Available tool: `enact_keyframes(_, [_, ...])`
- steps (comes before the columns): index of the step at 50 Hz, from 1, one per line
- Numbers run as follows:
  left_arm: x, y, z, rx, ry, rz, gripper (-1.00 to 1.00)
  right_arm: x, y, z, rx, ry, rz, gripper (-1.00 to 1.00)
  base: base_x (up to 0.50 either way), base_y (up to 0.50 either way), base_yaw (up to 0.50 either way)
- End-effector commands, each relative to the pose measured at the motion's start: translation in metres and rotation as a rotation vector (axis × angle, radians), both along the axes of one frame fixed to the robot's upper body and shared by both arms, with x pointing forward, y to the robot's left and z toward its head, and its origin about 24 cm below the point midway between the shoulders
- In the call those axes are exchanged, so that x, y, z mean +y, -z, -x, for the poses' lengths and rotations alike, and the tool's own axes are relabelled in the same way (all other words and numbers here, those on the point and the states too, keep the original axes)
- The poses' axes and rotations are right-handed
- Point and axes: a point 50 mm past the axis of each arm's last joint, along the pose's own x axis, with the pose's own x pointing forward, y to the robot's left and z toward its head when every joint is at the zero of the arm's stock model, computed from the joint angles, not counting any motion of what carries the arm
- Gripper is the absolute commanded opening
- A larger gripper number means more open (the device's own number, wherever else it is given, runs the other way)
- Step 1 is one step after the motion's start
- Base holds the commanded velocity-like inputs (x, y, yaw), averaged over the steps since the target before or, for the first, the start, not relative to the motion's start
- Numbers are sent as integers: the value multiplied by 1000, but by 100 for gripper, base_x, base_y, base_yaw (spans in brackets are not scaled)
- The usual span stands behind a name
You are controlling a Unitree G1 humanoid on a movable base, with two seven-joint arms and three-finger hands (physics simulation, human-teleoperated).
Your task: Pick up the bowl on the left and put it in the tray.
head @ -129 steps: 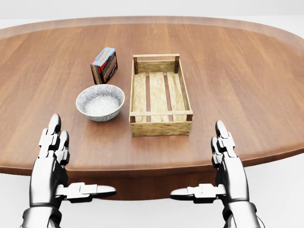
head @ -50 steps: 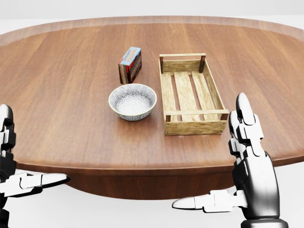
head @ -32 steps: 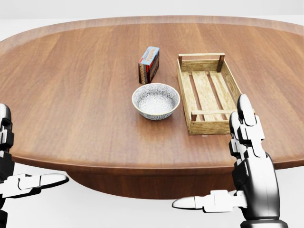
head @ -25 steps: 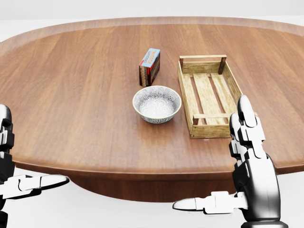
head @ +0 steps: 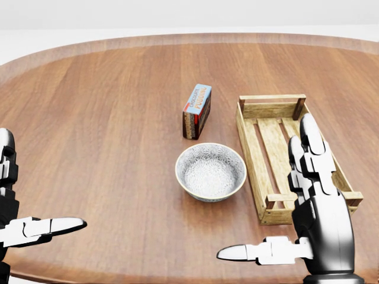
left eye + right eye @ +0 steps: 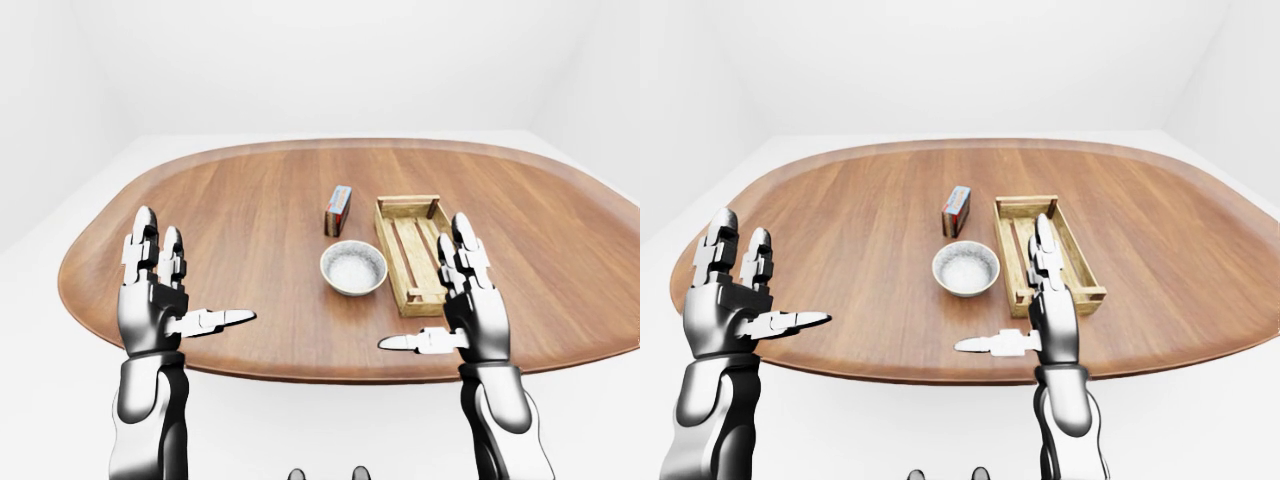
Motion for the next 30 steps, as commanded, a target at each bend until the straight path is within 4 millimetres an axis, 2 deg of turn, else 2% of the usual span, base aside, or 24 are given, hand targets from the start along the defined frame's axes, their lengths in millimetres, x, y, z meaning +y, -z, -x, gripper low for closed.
enact_keyframes(1, [-8, 22, -12, 96, 35, 23, 100, -2, 2, -3, 9, 3, -20, 100, 50, 8, 0])
enact_keyframes(30, [-8, 25, -14, 108, 34, 24, 100, -8, 10, -2, 44, 13, -33, 100, 50, 3, 0])
